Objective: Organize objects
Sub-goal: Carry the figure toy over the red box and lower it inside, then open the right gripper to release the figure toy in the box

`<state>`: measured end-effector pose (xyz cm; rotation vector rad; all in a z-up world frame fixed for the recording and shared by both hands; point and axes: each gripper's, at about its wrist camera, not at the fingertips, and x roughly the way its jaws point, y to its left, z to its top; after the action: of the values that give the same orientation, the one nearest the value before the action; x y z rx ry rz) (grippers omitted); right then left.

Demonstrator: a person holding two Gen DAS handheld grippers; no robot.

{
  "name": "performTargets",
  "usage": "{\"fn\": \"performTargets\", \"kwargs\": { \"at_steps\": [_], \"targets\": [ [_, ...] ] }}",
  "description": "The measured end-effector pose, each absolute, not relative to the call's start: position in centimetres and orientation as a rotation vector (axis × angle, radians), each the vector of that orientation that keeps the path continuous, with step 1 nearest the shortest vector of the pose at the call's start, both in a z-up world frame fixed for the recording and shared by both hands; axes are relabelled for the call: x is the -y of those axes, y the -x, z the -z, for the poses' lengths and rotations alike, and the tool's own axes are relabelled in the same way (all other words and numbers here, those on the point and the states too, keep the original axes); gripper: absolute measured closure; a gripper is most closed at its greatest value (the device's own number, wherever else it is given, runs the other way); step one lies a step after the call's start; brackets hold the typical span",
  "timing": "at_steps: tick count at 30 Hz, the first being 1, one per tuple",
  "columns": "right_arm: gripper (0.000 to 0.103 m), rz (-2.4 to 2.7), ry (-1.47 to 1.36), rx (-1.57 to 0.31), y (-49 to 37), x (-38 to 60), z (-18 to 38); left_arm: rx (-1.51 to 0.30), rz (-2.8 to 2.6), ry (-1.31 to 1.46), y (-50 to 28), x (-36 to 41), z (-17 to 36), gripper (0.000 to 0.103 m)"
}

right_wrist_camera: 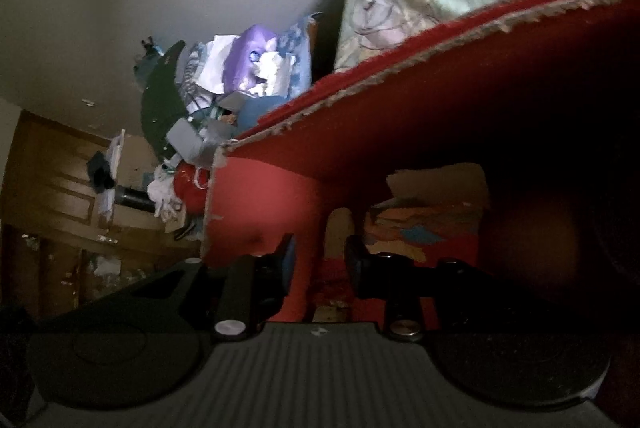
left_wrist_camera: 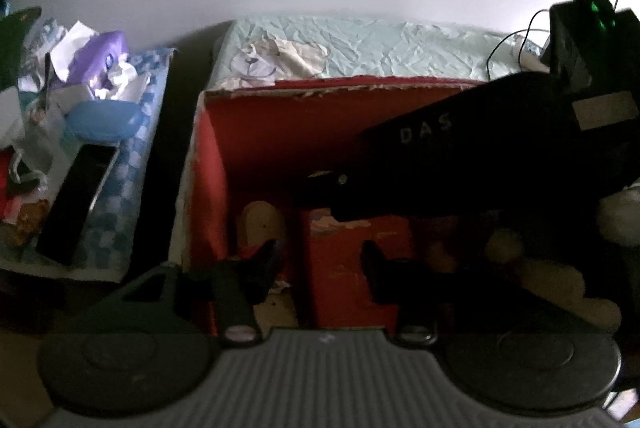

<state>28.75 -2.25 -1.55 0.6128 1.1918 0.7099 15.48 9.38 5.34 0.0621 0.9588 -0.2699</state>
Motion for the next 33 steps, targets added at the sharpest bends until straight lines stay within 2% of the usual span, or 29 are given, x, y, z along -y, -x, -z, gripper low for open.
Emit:
{"fn": "performTargets", "kwargs": {
  "at_steps": [6, 9, 15, 17, 21, 24, 33],
  "targets": [
    [0.070, -0.694, -0.547, -1.162, -28.3, 3.5, 0.7, -0.949, 0.280, -0.088, -15.2, -8.6, -5.5, 0.059],
    [0.070, -0.668, -0.444, -1.108, -27.4, 5.1, -0.2, -0.929, 0.288, -0.104, -15.1, -7.9, -5.6, 0.050],
    [0.070, -0.616, -0.429, -1.047, -25.3, 9.4, -0.9, -0.945, 0.299, -0.124, -16.0, -6.4, -4.4, 0.048],
    [0.065, -0.584, -0.387, -1.024, -24.4, 9.8, -1.1, -0.962, 0.299, -0.128, -16.5, -6.1, -4.0, 0.046],
    [0.064, -0.558, -0.337, -1.016, -23.1, 10.0, -1.2, -0.983, 0.267, -0.139, -17.1, -6.0, -3.6, 0.046],
    [0.061, -0.527, -0.260, -0.962, -22.6, 9.3, -1.4, -0.953, 0.229, -0.172, -17.1, -5.8, -4.1, 0.037],
    [0.060, -0.508, -0.175, -1.019, -22.3, 8.2, -0.6, -0.932, 0.150, -0.209, -18.2, -6.2, -4.0, 0.030]
  ]
}}
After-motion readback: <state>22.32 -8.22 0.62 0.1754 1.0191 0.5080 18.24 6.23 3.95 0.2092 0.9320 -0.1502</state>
